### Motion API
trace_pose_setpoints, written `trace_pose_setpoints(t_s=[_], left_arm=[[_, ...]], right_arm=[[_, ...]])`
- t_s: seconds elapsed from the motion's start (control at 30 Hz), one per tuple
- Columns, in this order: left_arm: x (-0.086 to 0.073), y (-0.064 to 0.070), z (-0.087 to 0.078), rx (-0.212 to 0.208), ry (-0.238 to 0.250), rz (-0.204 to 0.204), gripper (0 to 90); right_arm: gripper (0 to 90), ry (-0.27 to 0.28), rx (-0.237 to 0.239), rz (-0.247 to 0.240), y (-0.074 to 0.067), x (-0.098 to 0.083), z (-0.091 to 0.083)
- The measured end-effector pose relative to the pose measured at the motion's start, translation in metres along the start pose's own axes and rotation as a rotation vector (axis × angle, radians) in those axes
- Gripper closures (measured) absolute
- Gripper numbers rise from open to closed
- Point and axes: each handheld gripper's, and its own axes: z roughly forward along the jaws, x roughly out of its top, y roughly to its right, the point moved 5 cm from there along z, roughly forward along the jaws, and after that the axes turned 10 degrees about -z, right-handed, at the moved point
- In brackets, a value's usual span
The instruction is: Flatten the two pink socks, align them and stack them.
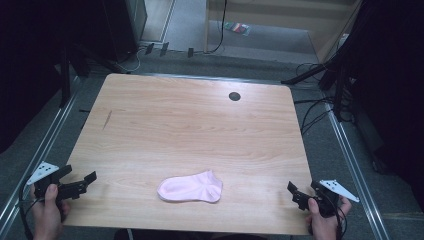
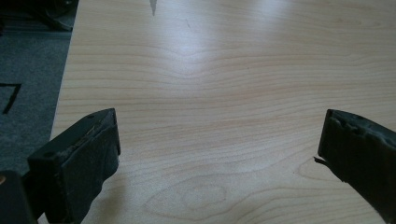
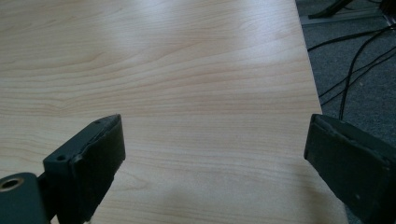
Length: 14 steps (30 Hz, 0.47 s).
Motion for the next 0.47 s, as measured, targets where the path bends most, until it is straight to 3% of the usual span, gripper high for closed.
trace_pose_setpoints(t_s=[0.1, 0.27, 0.47], left_arm=[[-0.0006, 0.0004, 0.0012, -0.002, -0.003, 0.0, 0.0], [-0.0024, 0.0037, 0.0048, 0.012, -0.029, 0.034, 0.0], [-0.0019, 0.0025, 0.0048, 0.01, -0.031, 0.02, 0.0]], right_arm=[[5.1, 0.005, 0.004, 0.009, 0.001, -0.0003, 0.0011], [5.5, 0.008, -0.006, 0.027, 0.0015, -0.0004, 0.0012], [7.7, 0.007, -0.017, 0.029, 0.0017, -0.0006, 0.0015]])
